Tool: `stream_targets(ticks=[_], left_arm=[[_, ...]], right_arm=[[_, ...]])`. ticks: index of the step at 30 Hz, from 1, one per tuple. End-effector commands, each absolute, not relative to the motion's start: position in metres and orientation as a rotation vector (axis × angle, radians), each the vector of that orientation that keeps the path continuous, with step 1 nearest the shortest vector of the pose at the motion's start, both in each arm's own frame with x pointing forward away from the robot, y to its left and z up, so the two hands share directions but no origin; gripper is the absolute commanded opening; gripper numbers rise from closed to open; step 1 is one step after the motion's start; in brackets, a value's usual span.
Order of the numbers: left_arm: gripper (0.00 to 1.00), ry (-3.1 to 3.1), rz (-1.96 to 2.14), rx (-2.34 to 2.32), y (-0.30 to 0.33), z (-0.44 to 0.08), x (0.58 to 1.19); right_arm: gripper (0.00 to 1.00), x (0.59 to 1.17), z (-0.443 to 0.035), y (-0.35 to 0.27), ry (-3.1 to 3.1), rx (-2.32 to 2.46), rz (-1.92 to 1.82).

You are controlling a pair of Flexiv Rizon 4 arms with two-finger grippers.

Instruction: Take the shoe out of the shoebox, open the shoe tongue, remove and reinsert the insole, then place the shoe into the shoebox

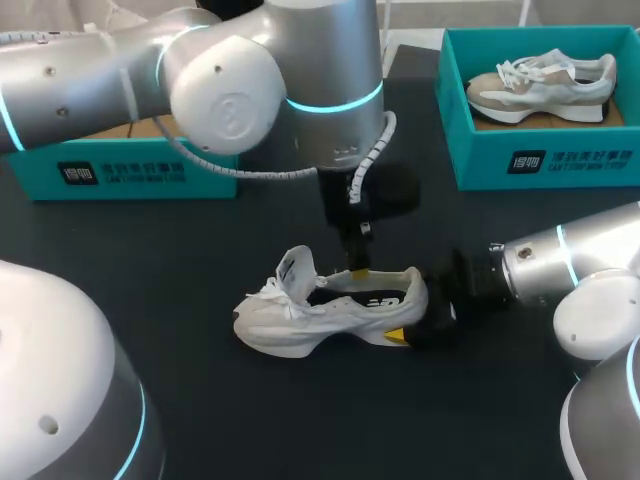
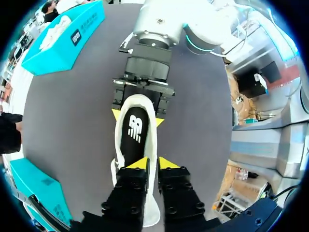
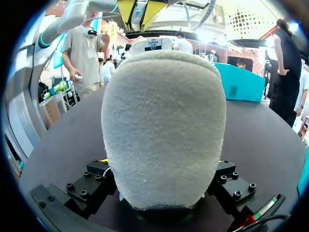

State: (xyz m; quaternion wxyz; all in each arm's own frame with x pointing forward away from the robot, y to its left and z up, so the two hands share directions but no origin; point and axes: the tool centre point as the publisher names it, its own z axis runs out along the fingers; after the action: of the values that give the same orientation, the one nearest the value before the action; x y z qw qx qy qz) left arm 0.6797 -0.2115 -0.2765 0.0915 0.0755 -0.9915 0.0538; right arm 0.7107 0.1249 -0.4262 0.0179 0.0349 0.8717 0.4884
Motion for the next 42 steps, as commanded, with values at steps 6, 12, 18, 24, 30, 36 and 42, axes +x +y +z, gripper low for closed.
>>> stream_targets(ticks=[6, 12, 18, 24, 30, 36, 42], left_arm=[[0.00, -2.930, 0.120, 0.218, -0.222, -0.279, 0.686], [0.00, -2.930, 0.120, 0.218, -0.222, -0.279, 0.686], [0.00, -2.939, 0.125, 0.120, -0.232, -0.306, 0.688], [0.00, -2.939, 0.119, -0.001, -0.236, -0.319, 0.687], [0.00, -2.939, 0.119, -0.001, -0.236, -0.319, 0.687], [0.00, -2.939, 0.119, -0.001, -0.236, -0.319, 0.687], [0.00, -2.971, 0.161, 0.002, -0.239, -0.332, 0.694]], right_arm=[[0.00, 0.711, -0.433, 0.128, 2.709, 0.110, 1.510], [0.00, 0.711, -0.433, 0.128, 2.709, 0.110, 1.510], [0.00, 0.711, -0.433, 0.128, 2.709, 0.110, 1.510], [0.00, 0.711, -0.433, 0.128, 2.709, 0.110, 1.510], [0.00, 0.711, -0.433, 0.128, 2.709, 0.110, 1.510], [0.00, 0.711, -0.433, 0.128, 2.709, 0.110, 1.510], [0.00, 0.711, -0.433, 0.128, 2.709, 0.110, 1.510]])
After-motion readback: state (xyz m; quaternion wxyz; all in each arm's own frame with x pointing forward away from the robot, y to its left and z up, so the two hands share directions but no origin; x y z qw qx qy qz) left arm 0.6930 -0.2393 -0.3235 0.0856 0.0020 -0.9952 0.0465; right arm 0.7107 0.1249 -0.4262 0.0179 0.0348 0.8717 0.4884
